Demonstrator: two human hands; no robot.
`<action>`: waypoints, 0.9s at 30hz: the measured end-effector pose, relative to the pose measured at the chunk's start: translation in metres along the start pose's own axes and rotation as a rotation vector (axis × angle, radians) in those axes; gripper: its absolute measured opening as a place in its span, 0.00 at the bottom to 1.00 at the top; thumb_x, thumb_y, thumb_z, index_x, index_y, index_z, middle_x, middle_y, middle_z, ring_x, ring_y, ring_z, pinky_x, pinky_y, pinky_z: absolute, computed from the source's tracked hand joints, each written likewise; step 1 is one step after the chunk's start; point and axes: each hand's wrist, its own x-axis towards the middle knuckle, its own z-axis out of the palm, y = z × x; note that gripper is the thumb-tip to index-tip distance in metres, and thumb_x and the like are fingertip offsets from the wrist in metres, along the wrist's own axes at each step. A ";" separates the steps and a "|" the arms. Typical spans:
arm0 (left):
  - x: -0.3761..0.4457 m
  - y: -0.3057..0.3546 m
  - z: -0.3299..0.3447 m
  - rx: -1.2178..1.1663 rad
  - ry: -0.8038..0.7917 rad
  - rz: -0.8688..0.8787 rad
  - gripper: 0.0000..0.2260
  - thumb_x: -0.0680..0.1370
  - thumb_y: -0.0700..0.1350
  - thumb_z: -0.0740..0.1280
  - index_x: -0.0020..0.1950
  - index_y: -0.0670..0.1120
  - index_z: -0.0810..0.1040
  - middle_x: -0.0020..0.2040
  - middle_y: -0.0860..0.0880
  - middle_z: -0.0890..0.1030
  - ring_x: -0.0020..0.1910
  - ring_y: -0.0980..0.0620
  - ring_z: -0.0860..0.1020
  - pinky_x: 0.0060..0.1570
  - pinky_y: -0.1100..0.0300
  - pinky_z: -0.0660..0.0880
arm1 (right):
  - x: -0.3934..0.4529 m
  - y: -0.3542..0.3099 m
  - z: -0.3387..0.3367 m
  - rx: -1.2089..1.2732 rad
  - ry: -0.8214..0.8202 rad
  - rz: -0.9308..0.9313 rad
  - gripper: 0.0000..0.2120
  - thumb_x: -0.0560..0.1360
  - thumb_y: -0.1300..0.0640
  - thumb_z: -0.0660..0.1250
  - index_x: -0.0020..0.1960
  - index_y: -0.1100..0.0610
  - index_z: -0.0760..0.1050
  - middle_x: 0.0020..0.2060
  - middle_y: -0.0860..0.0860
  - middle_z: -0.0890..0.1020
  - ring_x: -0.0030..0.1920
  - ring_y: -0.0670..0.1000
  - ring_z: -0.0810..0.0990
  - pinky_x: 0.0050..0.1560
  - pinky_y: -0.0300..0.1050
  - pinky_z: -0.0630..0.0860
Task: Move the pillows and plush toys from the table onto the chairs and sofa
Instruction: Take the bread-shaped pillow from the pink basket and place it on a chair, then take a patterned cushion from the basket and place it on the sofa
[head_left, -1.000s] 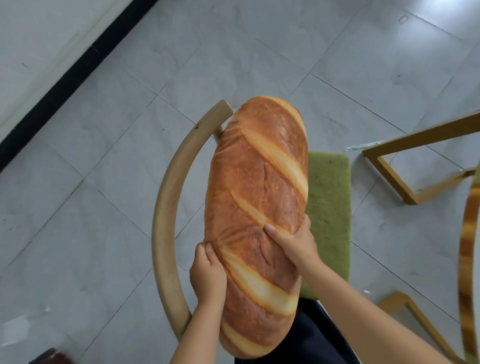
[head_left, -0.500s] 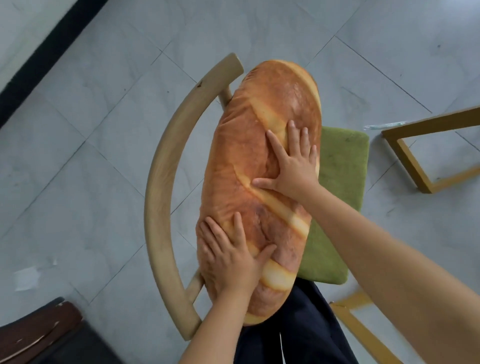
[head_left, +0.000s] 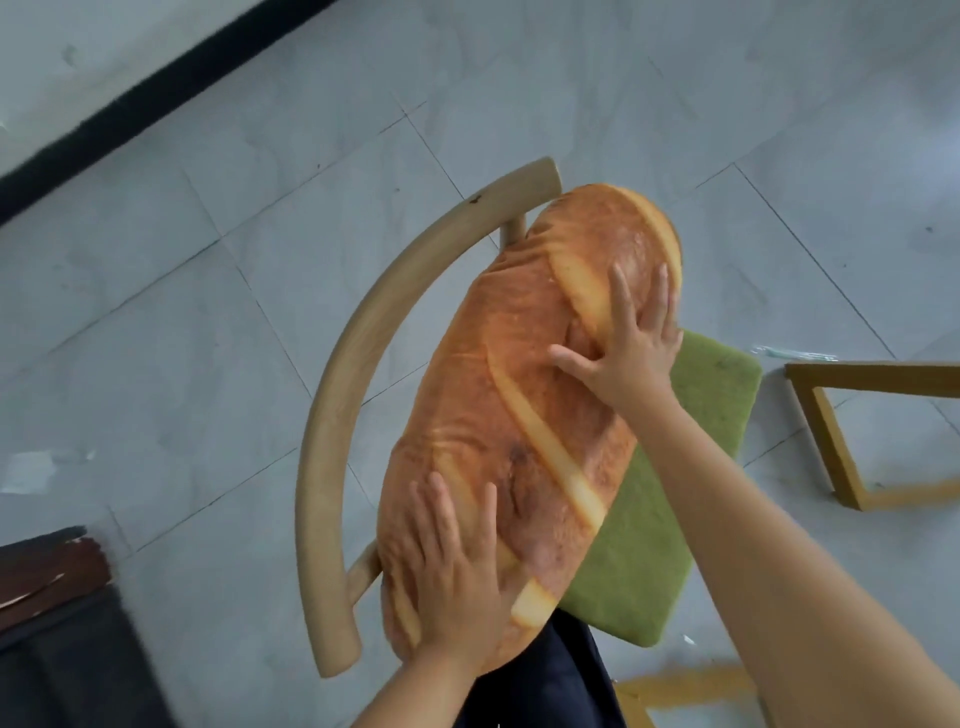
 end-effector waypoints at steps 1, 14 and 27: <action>-0.012 0.000 0.003 -0.038 0.005 -0.006 0.43 0.63 0.71 0.56 0.73 0.52 0.51 0.76 0.41 0.37 0.74 0.39 0.43 0.72 0.44 0.44 | 0.008 -0.001 -0.003 -0.022 -0.016 0.005 0.49 0.61 0.35 0.68 0.71 0.42 0.42 0.73 0.55 0.37 0.72 0.60 0.37 0.71 0.65 0.44; 0.000 -0.010 0.018 -0.083 -0.230 -0.042 0.53 0.45 0.73 0.68 0.65 0.49 0.63 0.64 0.39 0.63 0.63 0.41 0.65 0.63 0.48 0.65 | 0.034 -0.007 0.010 -0.162 -0.148 0.076 0.48 0.63 0.38 0.69 0.70 0.39 0.40 0.74 0.50 0.39 0.73 0.59 0.40 0.69 0.67 0.49; -0.032 -0.114 -0.154 -0.980 0.128 -0.162 0.27 0.67 0.74 0.52 0.62 0.63 0.65 0.63 0.66 0.64 0.65 0.69 0.63 0.64 0.70 0.62 | -0.192 -0.120 0.015 0.215 0.092 -0.235 0.27 0.69 0.52 0.70 0.66 0.56 0.66 0.65 0.43 0.63 0.59 0.34 0.64 0.56 0.39 0.63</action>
